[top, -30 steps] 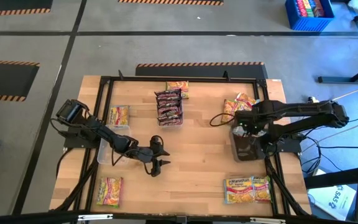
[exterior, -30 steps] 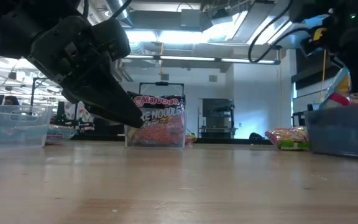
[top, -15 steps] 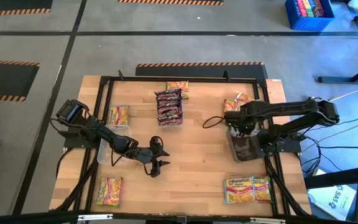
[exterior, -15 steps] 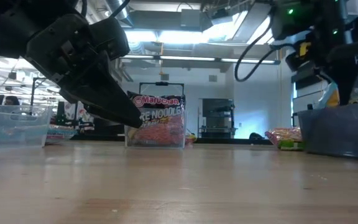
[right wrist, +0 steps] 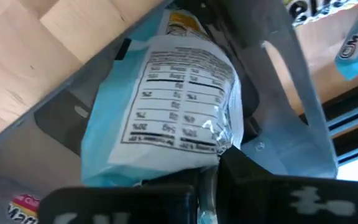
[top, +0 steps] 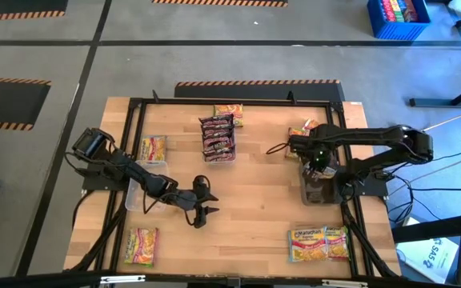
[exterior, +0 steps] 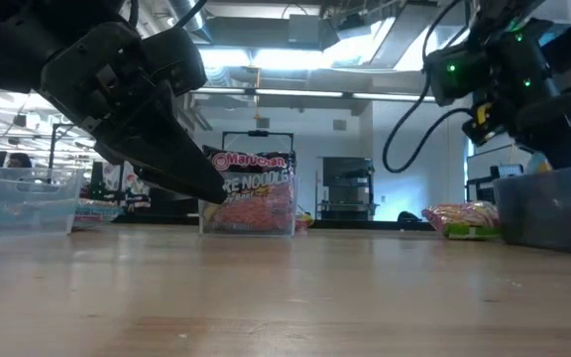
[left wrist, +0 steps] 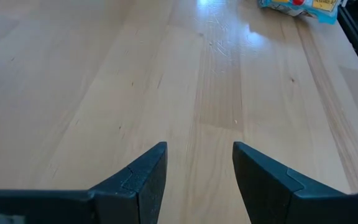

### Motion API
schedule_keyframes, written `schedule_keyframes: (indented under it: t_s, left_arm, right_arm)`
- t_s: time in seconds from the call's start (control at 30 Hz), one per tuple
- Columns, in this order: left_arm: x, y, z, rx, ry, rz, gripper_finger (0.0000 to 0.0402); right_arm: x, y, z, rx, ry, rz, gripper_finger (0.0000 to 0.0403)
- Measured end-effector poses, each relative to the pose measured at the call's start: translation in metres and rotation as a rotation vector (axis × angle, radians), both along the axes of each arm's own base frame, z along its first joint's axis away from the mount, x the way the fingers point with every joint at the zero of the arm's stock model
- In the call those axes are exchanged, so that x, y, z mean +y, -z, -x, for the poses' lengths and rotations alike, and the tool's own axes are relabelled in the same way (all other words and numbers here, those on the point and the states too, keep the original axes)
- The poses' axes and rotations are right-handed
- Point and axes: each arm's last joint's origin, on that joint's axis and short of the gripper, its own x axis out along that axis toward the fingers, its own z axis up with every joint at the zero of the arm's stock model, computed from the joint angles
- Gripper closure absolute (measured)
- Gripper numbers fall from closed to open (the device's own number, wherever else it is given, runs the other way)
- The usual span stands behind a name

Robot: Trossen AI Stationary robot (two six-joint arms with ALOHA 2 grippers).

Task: Sort Maruchan noodles
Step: Put the blue noodle pack into the black bin

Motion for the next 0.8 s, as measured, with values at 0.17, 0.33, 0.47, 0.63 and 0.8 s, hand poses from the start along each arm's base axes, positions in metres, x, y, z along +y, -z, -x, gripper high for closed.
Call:
schedule_keyframes:
  t_s: [0.17, 0.33, 0.47, 0.63, 0.8]
  left_arm:
    - [0.0003, -0.0003, -0.0002, -0.006, -0.01, -0.006, 0.0225]
    - [0.0005, -0.0005, -0.0003, -0.01, -0.017, -0.011, 0.0225]
    - [0.0005, -0.0006, -0.0003, -0.01, -0.017, -0.011, 0.0225]
    - [0.0005, -0.0006, -0.0003, -0.01, -0.017, -0.011, 0.0225]
    - [0.0005, -0.0006, -0.0003, -0.01, -0.017, -0.011, 0.0225]
  right_arm:
    - [-0.0002, 0.0002, -0.0004, -0.004, -0.036, 0.021, 0.04]
    - [-0.0019, 0.0001, -0.0022, -0.013, -0.042, 0.062, 0.0389]
    - [-0.0032, 0.0003, -0.0024, -0.007, -0.048, 0.1, 0.0345]
    - [-0.0038, 0.0005, -0.0031, -0.012, -0.05, 0.115, 0.0279]
    - [-0.0055, -0.0077, -0.0035, 0.018, -0.038, 0.169, 0.0241]
